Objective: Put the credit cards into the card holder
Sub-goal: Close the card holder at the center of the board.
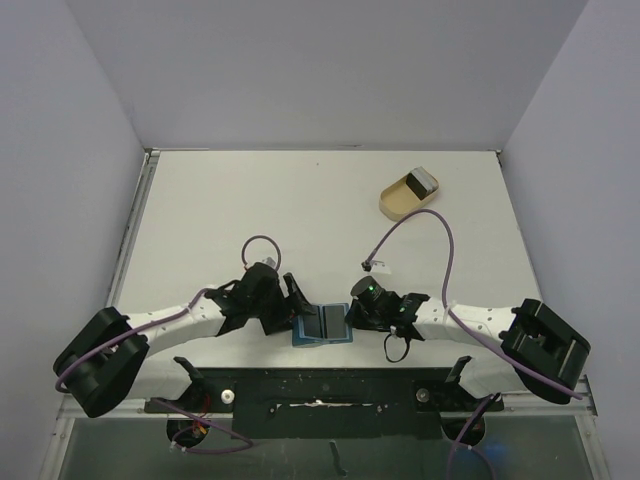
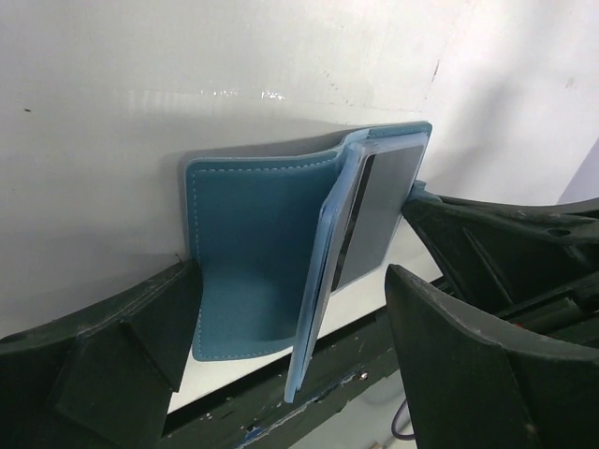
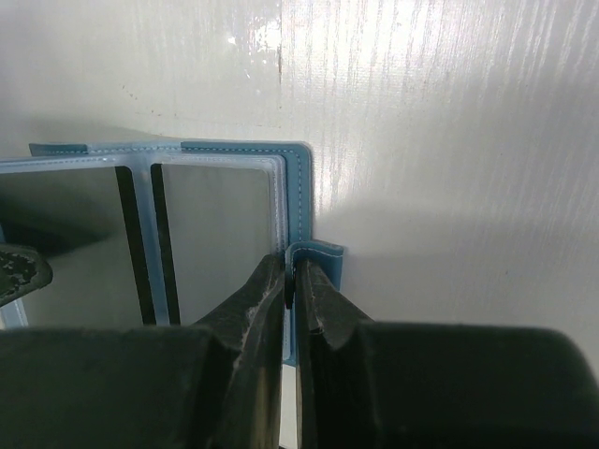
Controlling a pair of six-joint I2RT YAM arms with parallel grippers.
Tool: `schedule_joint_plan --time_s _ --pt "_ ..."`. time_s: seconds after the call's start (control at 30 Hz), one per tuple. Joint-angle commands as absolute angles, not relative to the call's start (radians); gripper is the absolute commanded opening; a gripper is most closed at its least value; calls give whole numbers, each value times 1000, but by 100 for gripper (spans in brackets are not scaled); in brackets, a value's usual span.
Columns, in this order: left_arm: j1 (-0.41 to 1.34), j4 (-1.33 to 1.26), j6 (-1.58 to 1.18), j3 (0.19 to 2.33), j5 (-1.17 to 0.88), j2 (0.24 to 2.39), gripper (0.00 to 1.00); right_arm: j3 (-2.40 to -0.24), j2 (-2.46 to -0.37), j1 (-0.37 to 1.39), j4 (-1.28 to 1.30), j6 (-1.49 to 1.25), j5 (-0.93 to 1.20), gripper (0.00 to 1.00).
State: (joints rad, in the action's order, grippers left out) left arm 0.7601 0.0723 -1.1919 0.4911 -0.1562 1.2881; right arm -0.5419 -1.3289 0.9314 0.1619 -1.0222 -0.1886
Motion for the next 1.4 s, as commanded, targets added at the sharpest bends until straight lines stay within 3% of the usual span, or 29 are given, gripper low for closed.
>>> schedule_joint_plan --time_s 0.0,0.77,0.83,1.13,1.37 --pt "776 -38 -1244 515 -203 1239 78 -557 -1353 951 128 -1026 -189 0" --pt "827 -339 -1311 489 -268 1215 76 -612 -1372 953 135 -985 -207 0" --pt "826 -368 -1309 480 -281 1238 72 -624 -1382 954 133 -968 -208 0" --pt "809 -335 -1230 496 -262 1306 37 -669 -1393 949 133 -889 -220 4" --pt "807 -159 -1133 582 -205 1361 23 -672 -1368 947 193 -885 -241 14"
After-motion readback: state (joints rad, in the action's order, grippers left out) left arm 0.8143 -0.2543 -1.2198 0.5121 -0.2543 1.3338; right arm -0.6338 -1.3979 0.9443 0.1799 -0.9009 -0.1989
